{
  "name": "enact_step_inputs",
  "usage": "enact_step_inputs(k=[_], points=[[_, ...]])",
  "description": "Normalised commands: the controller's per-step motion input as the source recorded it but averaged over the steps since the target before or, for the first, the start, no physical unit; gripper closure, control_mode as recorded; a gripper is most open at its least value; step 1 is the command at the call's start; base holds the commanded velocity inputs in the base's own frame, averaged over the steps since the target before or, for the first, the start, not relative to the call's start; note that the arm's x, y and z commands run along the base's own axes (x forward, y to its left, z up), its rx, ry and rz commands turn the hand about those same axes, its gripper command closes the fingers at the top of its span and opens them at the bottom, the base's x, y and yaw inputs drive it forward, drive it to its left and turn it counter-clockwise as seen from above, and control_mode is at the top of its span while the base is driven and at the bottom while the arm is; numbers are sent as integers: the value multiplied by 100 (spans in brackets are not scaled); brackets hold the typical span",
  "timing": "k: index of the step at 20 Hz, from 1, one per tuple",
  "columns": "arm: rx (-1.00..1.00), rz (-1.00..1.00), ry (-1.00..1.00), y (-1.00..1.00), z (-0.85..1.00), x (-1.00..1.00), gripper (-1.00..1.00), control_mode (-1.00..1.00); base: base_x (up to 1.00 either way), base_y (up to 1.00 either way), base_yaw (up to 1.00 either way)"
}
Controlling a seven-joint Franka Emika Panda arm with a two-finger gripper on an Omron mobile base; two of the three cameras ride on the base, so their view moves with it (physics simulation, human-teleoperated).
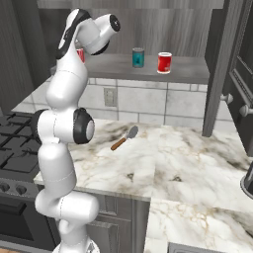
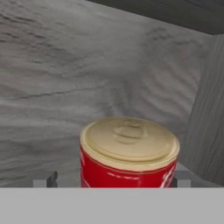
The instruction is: Stack two cans on top of the other two cans in the cabinet.
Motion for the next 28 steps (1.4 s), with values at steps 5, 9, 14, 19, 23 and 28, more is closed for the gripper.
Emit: enact_step_inputs(k=[5,9,14,19,23,28], points=[[0,-6,0,0,-6,-7,-100,-100,0,0,0],[0,-11,0,0,-1,-5,-100,-100,0,0,0],[0,-11,0,0,-5,-6,-100,-100,0,0,0],[0,-11,0,2,-6,-1,-100,-100,0,0,0],[0,-11,0,0,-3,-6,-100,-100,0,0,0],[0,-12,0,-2,0,-23,-100,-100,0,0,0]])
